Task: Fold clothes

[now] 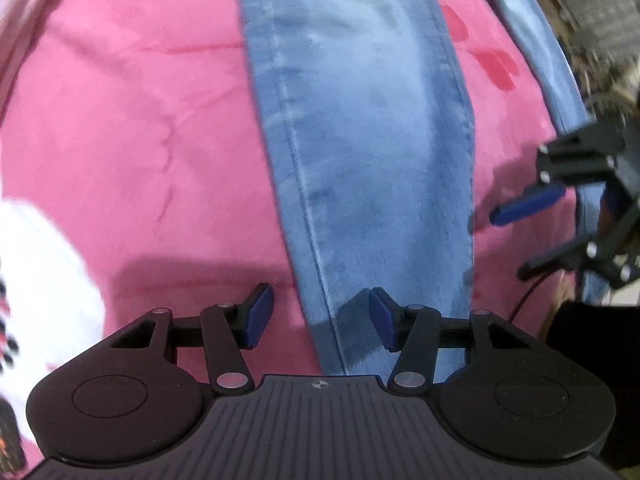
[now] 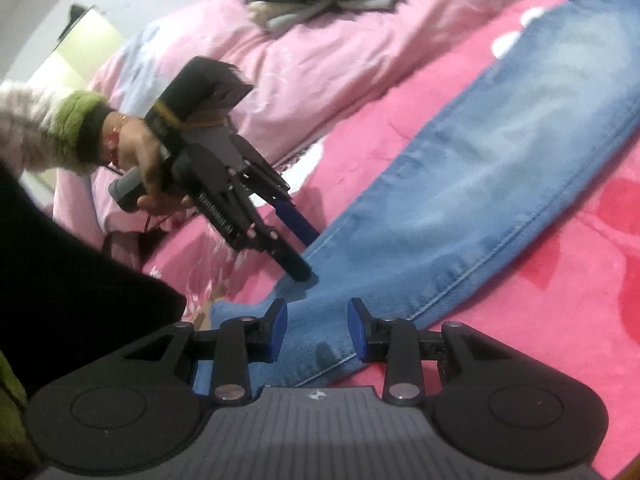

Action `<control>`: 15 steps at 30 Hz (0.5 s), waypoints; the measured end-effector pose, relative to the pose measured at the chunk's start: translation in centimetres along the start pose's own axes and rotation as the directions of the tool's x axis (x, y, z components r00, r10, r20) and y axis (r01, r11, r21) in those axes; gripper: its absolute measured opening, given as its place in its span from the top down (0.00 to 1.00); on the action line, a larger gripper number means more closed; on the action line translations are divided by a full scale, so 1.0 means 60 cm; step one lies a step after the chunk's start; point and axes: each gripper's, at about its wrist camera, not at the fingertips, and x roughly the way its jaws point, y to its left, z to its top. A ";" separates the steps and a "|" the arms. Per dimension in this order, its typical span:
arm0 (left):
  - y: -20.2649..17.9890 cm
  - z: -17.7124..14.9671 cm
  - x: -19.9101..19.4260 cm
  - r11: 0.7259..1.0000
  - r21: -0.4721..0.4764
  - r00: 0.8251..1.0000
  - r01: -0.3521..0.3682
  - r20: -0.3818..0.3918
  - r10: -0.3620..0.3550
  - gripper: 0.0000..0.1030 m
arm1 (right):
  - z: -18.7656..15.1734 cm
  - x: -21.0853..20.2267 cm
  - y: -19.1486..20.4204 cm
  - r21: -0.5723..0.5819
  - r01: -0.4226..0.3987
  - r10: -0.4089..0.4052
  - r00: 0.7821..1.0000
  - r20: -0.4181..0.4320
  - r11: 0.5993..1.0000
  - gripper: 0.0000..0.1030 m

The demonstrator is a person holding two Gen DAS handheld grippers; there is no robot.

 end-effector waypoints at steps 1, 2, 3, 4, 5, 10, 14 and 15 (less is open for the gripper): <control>0.003 -0.008 -0.002 1.000 -0.027 1.000 -0.009 0.011 0.009 0.49 | -0.001 0.005 0.003 -0.022 0.016 -0.015 1.000 0.007 1.000 0.65; 0.007 -0.015 -0.005 0.998 -0.054 1.000 -0.017 0.022 0.019 0.49 | -0.002 0.008 0.004 -0.036 0.027 -0.027 1.000 0.011 0.999 0.65; 0.007 -0.023 -0.008 0.996 -0.081 0.998 -0.041 0.034 0.044 0.49 | -0.003 0.012 0.004 -0.050 0.040 -0.040 0.999 0.016 0.998 0.65; 0.006 -0.033 -0.011 0.991 -0.108 0.995 -0.079 0.045 0.085 0.49 | -0.003 0.016 0.003 -0.065 0.058 -0.057 0.998 0.022 0.996 0.65; 0.004 -0.042 -0.013 0.984 -0.134 0.991 -0.120 0.049 0.128 0.49 | -0.004 0.021 0.001 -0.081 0.076 -0.074 0.997 0.029 0.994 0.65; 0.003 -0.096 -0.018 0.903 -0.320 0.950 -0.287 0.022 0.310 0.48 | -0.013 0.027 -0.045 0.026 -0.018 0.015 0.994 0.109 1.000 0.65; -0.008 -0.128 -0.024 0.813 -0.412 0.899 -0.412 -0.039 0.436 0.48 | -0.029 0.034 -0.117 0.253 -0.262 0.211 0.955 0.210 0.931 0.65; -0.012 -0.138 -0.029 0.794 -0.422 0.887 -0.438 -0.060 0.457 0.48 | -0.032 0.037 -0.130 0.285 -0.311 0.250 0.940 0.232 0.907 0.65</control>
